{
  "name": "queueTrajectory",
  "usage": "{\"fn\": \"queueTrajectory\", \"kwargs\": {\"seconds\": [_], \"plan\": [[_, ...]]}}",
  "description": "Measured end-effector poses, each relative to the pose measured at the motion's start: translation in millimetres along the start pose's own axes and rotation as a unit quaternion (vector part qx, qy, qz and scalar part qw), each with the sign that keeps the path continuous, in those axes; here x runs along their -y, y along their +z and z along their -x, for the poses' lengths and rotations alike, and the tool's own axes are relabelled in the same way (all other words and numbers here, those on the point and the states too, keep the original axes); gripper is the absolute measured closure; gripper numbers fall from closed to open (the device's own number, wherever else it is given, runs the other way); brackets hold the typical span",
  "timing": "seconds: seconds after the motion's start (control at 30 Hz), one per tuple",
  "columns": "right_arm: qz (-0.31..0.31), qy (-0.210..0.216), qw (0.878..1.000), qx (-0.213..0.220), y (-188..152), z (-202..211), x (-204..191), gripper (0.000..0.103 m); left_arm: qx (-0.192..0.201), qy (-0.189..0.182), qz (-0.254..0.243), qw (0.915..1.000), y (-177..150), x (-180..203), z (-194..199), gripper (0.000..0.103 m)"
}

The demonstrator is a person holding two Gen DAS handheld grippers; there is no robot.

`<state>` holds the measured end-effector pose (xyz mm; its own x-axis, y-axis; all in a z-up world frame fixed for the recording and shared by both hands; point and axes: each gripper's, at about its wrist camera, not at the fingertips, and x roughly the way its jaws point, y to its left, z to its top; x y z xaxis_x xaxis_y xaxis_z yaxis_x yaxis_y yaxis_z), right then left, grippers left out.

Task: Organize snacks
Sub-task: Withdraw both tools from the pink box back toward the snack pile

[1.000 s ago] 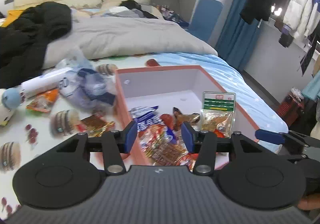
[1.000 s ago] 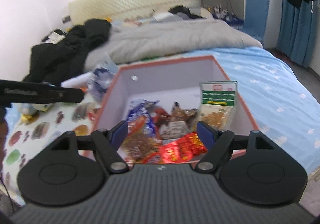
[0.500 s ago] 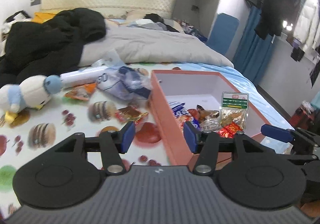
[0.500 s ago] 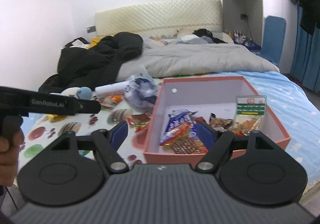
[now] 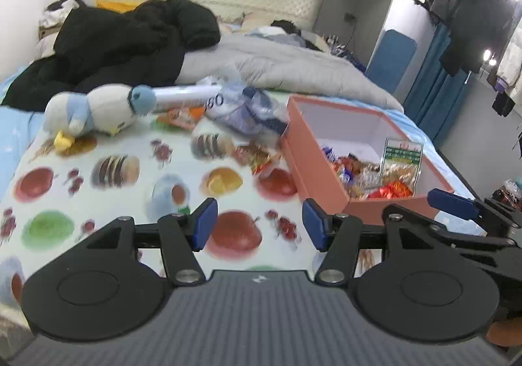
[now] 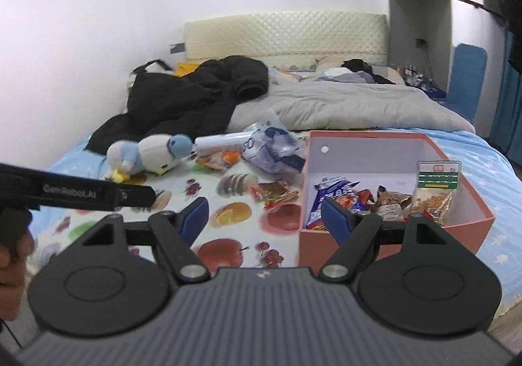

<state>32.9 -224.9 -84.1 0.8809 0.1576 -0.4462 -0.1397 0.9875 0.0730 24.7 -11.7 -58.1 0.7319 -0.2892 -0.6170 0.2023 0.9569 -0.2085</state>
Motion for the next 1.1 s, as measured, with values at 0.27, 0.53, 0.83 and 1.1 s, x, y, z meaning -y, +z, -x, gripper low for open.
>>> {"fn": "queueTrajectory", "kwargs": {"seconds": [0.27, 0.53, 0.83, 1.1], "plan": [[0.026, -0.002, 1.000, -0.015, -6, -16, -17, 0.026, -0.014, 0.007, 0.014, 0.9998, -7, -17, -14, 0.040], [0.060, 0.000, 0.998, -0.019, -3, -47, -39, 0.026, -0.020, 0.030, 0.016, 0.9992, 8, -45, -51, 0.040], [0.092, 0.013, 0.996, -0.016, 3, -108, -56, 0.027, -0.027, 0.056, 0.034, 0.9975, 22, -91, -117, 0.040], [0.133, -0.013, 0.990, -0.047, -10, -189, -65, 0.030, -0.037, 0.048, 0.071, 0.9956, 33, -131, -200, 0.040]]}}
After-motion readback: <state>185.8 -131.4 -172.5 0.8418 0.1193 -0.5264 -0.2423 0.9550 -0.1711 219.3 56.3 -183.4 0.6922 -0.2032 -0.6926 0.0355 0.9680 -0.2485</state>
